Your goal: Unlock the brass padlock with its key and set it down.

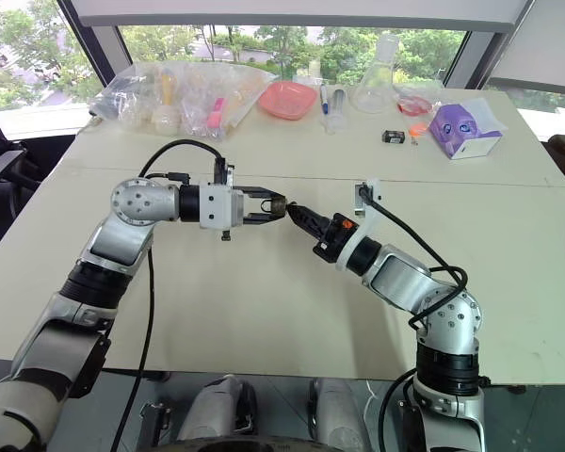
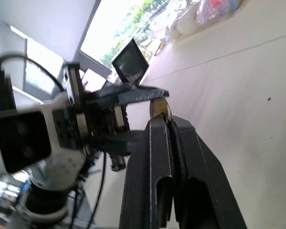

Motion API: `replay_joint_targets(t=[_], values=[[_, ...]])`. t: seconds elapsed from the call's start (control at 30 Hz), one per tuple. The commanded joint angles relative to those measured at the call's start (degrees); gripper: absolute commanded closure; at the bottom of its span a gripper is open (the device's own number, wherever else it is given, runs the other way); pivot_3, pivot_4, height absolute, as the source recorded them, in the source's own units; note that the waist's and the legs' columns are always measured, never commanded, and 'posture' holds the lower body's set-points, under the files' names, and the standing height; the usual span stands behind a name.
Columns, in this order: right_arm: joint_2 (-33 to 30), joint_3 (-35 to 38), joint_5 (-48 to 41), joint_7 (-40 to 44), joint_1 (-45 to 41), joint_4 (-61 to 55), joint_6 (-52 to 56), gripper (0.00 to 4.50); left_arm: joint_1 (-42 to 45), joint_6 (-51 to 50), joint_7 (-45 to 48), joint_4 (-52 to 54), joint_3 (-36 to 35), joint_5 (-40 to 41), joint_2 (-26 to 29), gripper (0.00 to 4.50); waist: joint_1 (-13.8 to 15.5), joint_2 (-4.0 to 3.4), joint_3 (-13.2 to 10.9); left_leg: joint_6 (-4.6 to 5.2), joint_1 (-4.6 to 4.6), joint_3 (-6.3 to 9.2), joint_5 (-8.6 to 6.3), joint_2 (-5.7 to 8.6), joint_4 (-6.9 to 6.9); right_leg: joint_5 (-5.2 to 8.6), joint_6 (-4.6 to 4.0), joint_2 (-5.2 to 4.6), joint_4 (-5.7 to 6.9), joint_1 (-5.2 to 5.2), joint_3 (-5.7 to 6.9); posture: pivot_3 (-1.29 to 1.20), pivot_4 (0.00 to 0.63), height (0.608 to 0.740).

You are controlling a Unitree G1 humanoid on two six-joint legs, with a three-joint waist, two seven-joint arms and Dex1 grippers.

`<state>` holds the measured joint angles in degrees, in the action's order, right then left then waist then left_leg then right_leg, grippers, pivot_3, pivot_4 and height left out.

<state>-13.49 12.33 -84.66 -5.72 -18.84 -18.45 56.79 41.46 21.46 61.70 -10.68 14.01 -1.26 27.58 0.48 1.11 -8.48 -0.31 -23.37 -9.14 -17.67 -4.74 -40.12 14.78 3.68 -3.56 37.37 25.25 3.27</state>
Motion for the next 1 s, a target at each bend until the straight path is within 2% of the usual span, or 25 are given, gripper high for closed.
replay_joint_targets(t=[0.03,0.3,0.5,0.83,0.9,1.0], values=[[0.13,1.38,-5.03,-3.9,-1.22,0.52,-2.58,4.43,0.27,8.04,-3.53,0.2,-0.49,-1.85,0.29,3.78,0.0,0.0,0.0,0.0,0.0,0.0,0.0,0.0,0.0,0.0,0.0,0.0,0.0,0.0,0.0,0.0,0.15,0.739],[-0.13,-1.12,-11.39,-9.59,-1.67,2.06,-5.27,4.43,1.01,21.77,-16.37,-4.4,-2.01,-9.16,-0.22,3.78,0.03,0.0,0.0,0.01,0.0,-0.01,-0.01,0.0,0.0,0.0,0.0,-0.02,-0.01,0.0,0.0,0.0,0.15,0.739],[-0.64,-2.58,-13.22,-10.73,-1.69,2.07,-6.63,4.43,2.56,25.87,-21.59,-7.46,-1.81,-12.5,0.42,3.78,0.02,0.0,0.0,0.01,0.0,-0.02,-0.01,0.0,0.0,0.0,0.0,-0.02,-0.01,0.0,0.0,0.0,0.15,0.739],[0.55,-4.59,-19.17,-15.57,-1.81,2.68,-10.47,4.43,4.24,33.66,-33.44,-9.19,-2.03,-22.95,0.63,3.78,0.04,0.0,0.0,0.01,0.0,-0.03,-0.01,-0.01,0.01,0.0,0.0,-0.03,-0.01,0.0,0.0,0.0,0.15,0.739],[0.11,-4.83,-19.05,-15.4,-1.85,2.4,-10.86,4.43,3.9,32.19,-31.83,-9.73,-1.03,-19.84,0.66,3.78,0.02,0.0,0.0,0.01,0.0,-0.03,-0.01,-0.01,0.01,0.0,0.0,-0.02,-0.01,0.0,0.0,0.0,0.15,0.739],[-3.33,-4.47,-11.04,-8.29,-2.22,0.29,-11.03,4.43,3.62,24.67,-22.1,-11.48,1.11,-10.74,1.38,3.78,-0.05,0.0,0.0,0.01,0.0,-0.05,0.0,-0.02,0.01,0.0,0.0,-0.02,-0.01,0.0,0.0,0.0,0.15,0.739]])
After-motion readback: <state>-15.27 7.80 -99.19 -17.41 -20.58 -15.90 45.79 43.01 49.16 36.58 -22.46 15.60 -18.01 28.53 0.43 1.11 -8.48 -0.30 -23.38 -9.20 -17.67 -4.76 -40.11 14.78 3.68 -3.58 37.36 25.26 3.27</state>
